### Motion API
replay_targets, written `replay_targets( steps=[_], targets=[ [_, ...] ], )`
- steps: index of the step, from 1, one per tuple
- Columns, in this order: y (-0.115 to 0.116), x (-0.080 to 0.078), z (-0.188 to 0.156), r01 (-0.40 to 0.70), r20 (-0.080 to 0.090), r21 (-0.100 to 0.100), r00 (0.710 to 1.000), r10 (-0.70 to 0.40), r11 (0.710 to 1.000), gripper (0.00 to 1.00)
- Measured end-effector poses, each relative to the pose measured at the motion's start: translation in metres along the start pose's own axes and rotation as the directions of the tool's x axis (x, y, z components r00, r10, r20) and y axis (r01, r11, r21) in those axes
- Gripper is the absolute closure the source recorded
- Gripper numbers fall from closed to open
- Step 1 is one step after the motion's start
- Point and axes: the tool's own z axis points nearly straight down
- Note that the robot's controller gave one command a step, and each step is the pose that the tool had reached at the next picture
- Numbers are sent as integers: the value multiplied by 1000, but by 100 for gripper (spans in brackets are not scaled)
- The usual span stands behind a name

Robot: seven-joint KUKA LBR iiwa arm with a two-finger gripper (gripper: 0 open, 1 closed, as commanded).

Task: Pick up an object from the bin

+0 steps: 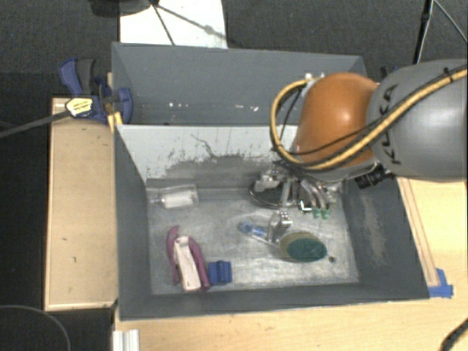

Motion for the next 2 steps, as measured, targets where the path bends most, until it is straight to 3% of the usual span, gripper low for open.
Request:
replay_targets(
  steps=[1, 2],
  targets=[
    [-41, -22, 63, -4, 28, -4, 1000, 4, 1000, 0],
    [-42, -20, 67, -8, 18, -3, 1000, 8, 1000, 100]
  ],
)
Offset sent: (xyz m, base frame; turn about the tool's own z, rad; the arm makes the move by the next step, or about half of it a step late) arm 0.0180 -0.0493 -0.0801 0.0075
